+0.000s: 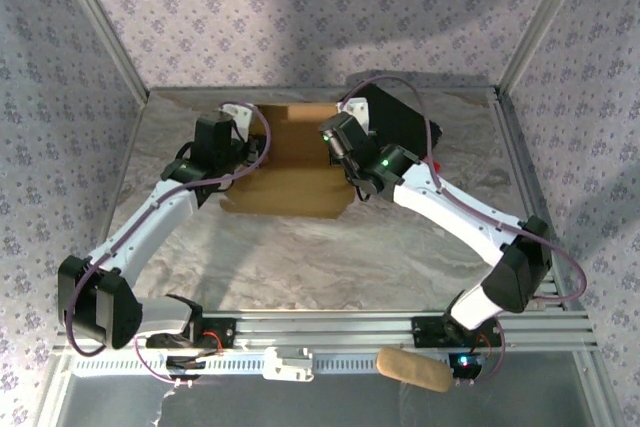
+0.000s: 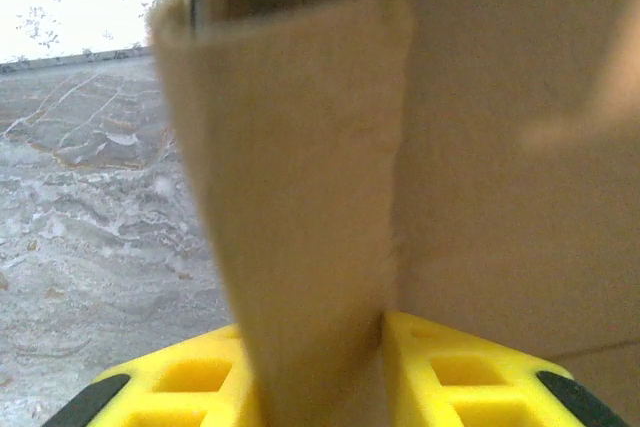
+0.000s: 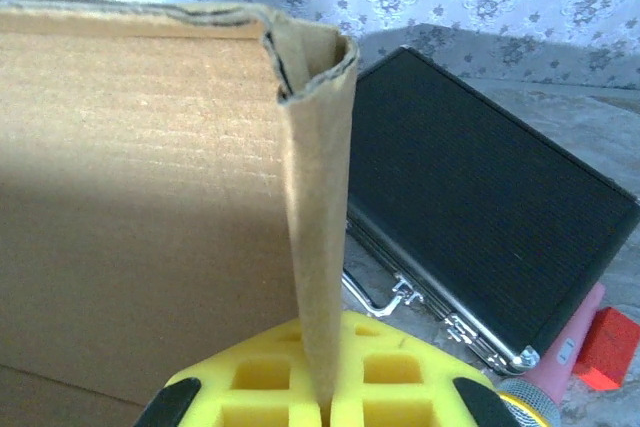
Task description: Fold the paper box
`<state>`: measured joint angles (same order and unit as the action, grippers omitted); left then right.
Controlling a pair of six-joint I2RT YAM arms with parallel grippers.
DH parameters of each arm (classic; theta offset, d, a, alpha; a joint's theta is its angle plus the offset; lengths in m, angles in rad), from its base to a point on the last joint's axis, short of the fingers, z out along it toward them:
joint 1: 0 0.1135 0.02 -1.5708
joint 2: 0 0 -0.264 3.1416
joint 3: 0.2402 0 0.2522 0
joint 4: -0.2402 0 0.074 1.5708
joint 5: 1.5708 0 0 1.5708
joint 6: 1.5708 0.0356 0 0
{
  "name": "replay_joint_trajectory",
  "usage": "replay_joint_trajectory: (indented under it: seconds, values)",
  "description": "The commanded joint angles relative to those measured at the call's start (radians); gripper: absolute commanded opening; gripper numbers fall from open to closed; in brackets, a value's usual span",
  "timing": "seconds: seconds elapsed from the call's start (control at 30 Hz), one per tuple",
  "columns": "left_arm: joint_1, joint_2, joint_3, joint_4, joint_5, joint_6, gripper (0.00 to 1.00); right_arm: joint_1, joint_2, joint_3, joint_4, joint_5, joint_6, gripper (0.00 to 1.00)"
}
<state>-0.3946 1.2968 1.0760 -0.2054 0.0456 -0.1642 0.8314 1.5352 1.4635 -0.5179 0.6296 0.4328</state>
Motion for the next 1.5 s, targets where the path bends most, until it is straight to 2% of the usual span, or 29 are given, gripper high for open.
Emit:
replay_joint_trajectory:
  seconds: [0.0,0.17,0.23,0.3,0.53,0.63,0.73,0.8,0.87,0.97,1.1,1.17,1.33,1.4,1.47]
  values:
    - [0.029,-0.01,0.015,0.052,0.07,0.019,0.31,-0.001,-0.039,-0.009,0.019,-0.05,-0.003,0.0]
    - [0.057,0.002,0.015,0.063,0.102,0.028,0.28,-0.005,-0.041,-0.005,0.022,-0.073,-0.008,0.0]
    - [0.063,0.01,0.017,0.061,0.117,0.03,0.18,-0.006,-0.041,-0.006,0.025,-0.077,-0.006,0.0]
    - [0.063,0.009,0.011,0.068,0.136,0.028,0.12,-0.01,-0.038,-0.006,0.027,-0.079,-0.006,0.0]
    - [0.057,-0.029,-0.005,0.066,0.141,0.023,0.13,-0.011,-0.013,0.004,0.024,-0.088,0.0,0.0]
    - [0.056,-0.052,-0.013,0.063,0.107,0.015,0.0,-0.01,-0.007,0.006,0.023,-0.087,0.001,0.0]
    - [0.046,-0.059,-0.005,0.032,0.033,0.003,0.0,-0.006,-0.006,0.007,0.022,-0.079,0.0,0.0]
    - [0.027,-0.065,-0.005,0.012,-0.041,0.005,0.04,0.001,-0.002,0.01,0.018,-0.065,-0.005,0.0]
    - [0.005,-0.066,-0.005,-0.001,-0.12,0.01,0.0,0.008,-0.001,0.014,0.015,-0.058,-0.005,0.0]
    - [-0.051,-0.055,-0.003,-0.013,-0.301,0.008,0.0,0.018,0.0,0.015,0.014,-0.053,-0.002,0.0]
    - [-0.164,-0.024,0.008,-0.035,-0.628,-0.041,0.0,0.028,0.018,0.032,-0.006,-0.038,0.018,0.0]
    - [-0.189,-0.016,0.009,-0.055,-0.734,-0.087,0.0,0.032,0.021,0.034,-0.01,-0.029,0.03,0.0]
    - [-0.223,-0.016,0.018,-0.104,-0.843,-0.157,0.0,0.036,0.023,0.034,-0.025,-0.004,0.048,0.0]
    - [-0.225,-0.016,0.027,-0.118,-0.831,-0.166,0.0,0.038,0.02,0.029,-0.025,-0.008,0.052,0.0]
    - [-0.223,-0.019,0.037,-0.118,-0.773,-0.156,0.0,0.037,0.02,0.025,-0.022,-0.011,0.055,0.0]
